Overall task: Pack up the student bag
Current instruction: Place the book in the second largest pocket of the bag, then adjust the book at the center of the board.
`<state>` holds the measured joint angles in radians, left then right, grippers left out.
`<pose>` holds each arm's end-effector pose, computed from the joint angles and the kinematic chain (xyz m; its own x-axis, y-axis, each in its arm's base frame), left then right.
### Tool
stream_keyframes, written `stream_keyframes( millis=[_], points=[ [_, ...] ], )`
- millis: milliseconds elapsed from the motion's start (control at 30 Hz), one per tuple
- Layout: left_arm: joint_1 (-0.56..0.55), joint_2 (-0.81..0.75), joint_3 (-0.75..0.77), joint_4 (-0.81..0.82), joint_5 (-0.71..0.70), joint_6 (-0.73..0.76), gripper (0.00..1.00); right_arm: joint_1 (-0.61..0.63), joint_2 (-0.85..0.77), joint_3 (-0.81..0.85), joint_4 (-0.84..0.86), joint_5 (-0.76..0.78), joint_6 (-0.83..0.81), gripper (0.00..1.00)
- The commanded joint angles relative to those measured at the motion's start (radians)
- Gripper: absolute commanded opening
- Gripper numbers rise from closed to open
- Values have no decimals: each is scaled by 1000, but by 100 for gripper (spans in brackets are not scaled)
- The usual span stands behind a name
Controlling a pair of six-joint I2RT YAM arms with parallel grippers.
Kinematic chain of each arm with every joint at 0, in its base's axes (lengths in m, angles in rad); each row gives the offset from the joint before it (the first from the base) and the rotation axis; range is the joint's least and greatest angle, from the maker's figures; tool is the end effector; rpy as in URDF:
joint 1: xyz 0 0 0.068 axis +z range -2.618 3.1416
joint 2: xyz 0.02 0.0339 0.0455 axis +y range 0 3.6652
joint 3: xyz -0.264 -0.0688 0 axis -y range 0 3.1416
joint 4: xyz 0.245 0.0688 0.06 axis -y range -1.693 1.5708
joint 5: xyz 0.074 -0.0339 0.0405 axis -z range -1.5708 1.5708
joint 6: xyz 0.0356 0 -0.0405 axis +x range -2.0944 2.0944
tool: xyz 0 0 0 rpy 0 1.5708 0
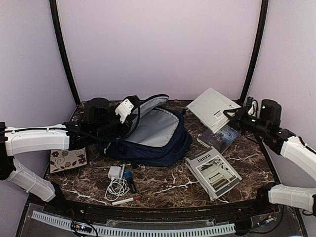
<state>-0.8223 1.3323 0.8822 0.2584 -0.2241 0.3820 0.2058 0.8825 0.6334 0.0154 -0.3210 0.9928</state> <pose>0.2175 -0.2225 0.2968 0.0906 0.4365 -0.8951 0.5735 0.7120 0.4052 0.2027 0.0538 0.2902 -0.5379 0.6996 -0.4703 -0.0802 0.5129 0.8547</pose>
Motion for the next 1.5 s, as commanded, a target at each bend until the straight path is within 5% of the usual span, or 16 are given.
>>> stream_keyframes(
  millis=[0, 167, 400, 733, 800, 1100, 1467],
  points=[
    [-5, -55, -2, 67, 2, 1, 0, 251, 127, 44, 263, -150, 105, 0],
    [-6, -63, -7, 74, 8, 1, 0, 422, 351, 101, 442, -151, 186, 0],
    [-12, -87, -20, 79, 87, 1, 0, 478, 717, 317, 628, -194, 246, 0],
    [-17, -122, -45, 112, 145, 5, 0, 559, 1209, 819, 662, -163, 351, 1],
    [-17, -129, -48, 117, 143, 1, 0, 567, 1239, 854, 623, -154, 339, 12],
    [-17, -124, -39, 125, 39, 7, 0, 566, 1032, 860, -6, 117, -144, 68],
    [-16, -116, -31, 110, 26, 8, 0, 483, 549, 597, -606, 427, -339, 92]
  ],
)
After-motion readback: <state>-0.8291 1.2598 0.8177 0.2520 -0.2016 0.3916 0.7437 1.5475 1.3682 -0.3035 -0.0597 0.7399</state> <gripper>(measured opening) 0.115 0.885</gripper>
